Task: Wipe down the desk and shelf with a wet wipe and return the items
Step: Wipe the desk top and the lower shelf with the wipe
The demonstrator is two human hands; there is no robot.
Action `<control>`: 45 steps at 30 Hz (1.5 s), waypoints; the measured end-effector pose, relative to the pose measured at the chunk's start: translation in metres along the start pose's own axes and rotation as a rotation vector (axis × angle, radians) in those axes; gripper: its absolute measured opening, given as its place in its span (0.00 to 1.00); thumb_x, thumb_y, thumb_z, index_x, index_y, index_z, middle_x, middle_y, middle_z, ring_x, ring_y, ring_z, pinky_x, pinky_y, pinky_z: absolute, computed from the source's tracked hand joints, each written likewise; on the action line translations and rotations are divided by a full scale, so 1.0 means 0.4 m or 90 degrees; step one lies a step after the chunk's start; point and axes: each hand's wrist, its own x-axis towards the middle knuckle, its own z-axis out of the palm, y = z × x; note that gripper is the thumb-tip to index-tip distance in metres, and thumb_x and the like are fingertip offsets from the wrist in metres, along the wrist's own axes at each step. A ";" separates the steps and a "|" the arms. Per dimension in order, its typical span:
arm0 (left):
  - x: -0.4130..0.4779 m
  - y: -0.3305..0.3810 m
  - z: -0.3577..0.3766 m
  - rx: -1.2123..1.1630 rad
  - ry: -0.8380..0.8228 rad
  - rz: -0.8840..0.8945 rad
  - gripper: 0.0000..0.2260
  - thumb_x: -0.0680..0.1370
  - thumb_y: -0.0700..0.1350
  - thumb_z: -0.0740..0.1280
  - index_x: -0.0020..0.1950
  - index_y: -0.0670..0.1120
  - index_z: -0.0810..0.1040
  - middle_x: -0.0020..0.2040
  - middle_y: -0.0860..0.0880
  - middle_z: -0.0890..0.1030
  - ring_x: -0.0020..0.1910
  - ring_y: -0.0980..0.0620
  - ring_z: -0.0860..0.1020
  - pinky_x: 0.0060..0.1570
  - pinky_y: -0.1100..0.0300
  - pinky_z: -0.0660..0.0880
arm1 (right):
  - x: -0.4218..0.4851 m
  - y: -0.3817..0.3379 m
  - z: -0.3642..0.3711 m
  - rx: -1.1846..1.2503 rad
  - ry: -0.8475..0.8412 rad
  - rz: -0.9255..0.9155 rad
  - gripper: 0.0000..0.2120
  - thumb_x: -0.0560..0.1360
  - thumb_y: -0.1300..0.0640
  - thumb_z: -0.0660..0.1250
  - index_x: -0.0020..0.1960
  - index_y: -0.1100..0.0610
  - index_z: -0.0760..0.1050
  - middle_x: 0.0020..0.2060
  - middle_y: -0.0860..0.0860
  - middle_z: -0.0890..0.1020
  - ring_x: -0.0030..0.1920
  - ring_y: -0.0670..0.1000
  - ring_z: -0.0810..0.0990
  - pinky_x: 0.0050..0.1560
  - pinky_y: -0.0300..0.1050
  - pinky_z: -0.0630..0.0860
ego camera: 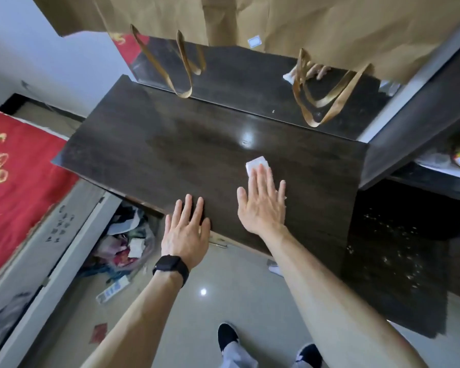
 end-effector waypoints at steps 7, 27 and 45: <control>-0.078 0.259 0.094 -0.008 0.009 0.096 0.26 0.81 0.57 0.51 0.78 0.54 0.61 0.80 0.50 0.59 0.79 0.46 0.56 0.73 0.39 0.58 | -0.185 0.311 -0.098 0.285 0.086 0.340 0.30 0.84 0.50 0.52 0.79 0.67 0.49 0.78 0.65 0.53 0.78 0.62 0.56 0.75 0.51 0.55; -0.083 0.618 0.233 0.034 0.070 0.194 0.26 0.81 0.58 0.54 0.79 0.57 0.56 0.81 0.54 0.54 0.80 0.53 0.48 0.77 0.43 0.47 | -0.491 0.522 0.219 0.144 -0.049 0.073 0.28 0.83 0.49 0.47 0.80 0.58 0.52 0.80 0.51 0.55 0.80 0.49 0.50 0.78 0.58 0.51; -0.076 0.624 0.233 0.049 0.063 0.175 0.27 0.80 0.58 0.53 0.79 0.59 0.55 0.81 0.55 0.53 0.80 0.53 0.47 0.77 0.43 0.46 | -0.367 0.661 0.155 -0.046 -0.103 -0.082 0.28 0.82 0.50 0.49 0.80 0.59 0.52 0.80 0.53 0.54 0.80 0.52 0.48 0.78 0.61 0.49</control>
